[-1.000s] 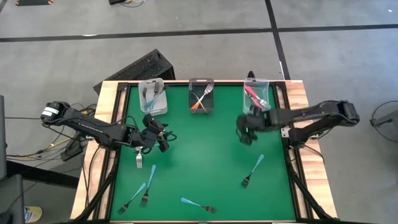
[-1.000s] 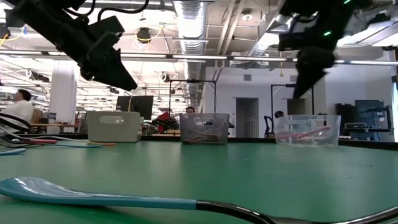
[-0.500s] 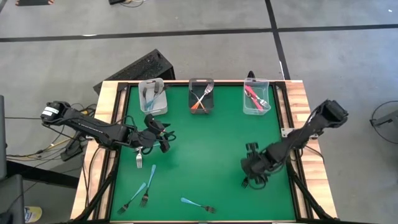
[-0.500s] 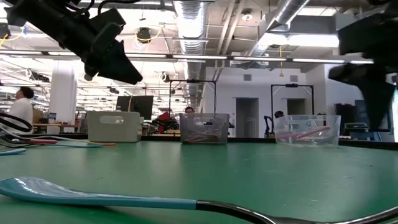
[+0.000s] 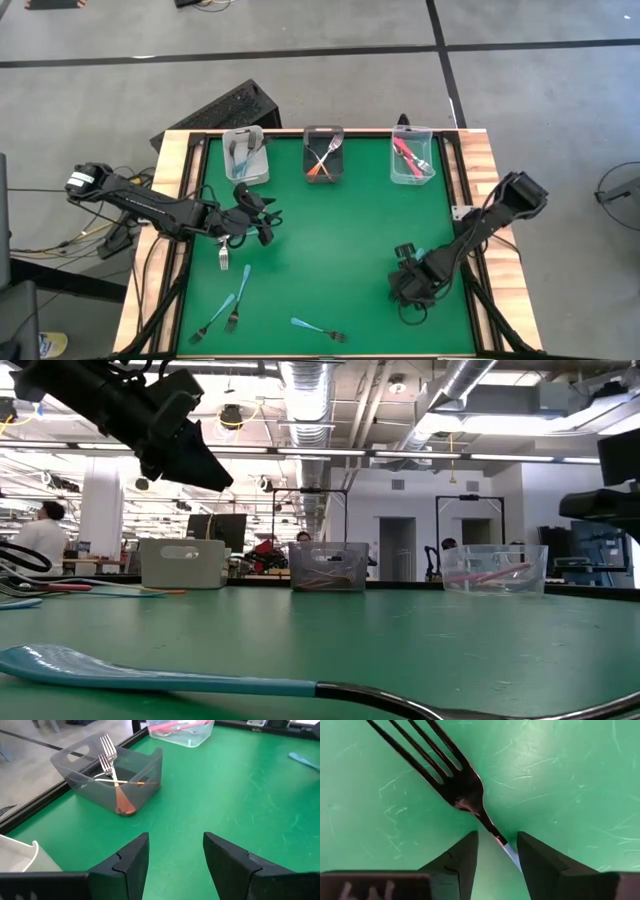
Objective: Sort silverware by color (type)
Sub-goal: Put the blue fork into the white bin
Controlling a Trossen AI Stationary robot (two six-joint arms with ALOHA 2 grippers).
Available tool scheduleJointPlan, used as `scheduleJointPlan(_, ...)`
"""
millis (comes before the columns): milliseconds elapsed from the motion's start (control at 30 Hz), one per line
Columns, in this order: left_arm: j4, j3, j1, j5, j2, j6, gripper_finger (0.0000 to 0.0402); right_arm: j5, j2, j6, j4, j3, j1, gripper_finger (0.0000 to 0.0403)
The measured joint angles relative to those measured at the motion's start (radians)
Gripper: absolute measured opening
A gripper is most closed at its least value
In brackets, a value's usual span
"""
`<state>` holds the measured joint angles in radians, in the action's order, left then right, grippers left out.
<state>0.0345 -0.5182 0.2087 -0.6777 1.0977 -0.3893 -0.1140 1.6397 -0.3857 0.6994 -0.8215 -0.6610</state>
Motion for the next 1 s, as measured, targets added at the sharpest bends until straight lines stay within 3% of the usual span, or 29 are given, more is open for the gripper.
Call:
scheduleJointPlan(100, -0.004, 0.000, -0.001, 0.000, 0.000, 0.000, 0.0175, 0.013, 0.007, -0.006, -0.009, -0.001, 0.022, 0.0135)
scheduleJointPlan(333, -0.004, 0.000, -0.001, 0.009, 0.000, -0.015, 0.0175, 0.026, -0.038, -0.001, -0.068, 0.007, 0.087, 0.0017)
scheduleJointPlan(500, -0.008, 0.000, -0.001, 0.012, 0.000, -0.016, 0.0175, -0.169, -0.064, -0.033, -0.203, 0.010, 0.149, 0.0031)
scheduleJointPlan(700, -0.015, 0.000, 0.005, 0.045, 0.023, -0.020, 0.0175, -0.511, -0.076, -0.002, -0.595, 0.008, 0.256, 0.0022)
scheduleJointPlan(833, -0.098, -0.001, 0.014, 0.062, 0.091, 0.002, 0.0175, -0.569, -0.077, 0.097, -0.864, 0.008, 0.348, 0.0021)
scheduleJointPlan(1000, -0.324, -0.001, 0.015, 0.172, 0.230, 0.105, 0.0175, -0.573, -0.078, 0.204, -1.080, 0.007, 0.431, 0.0021)
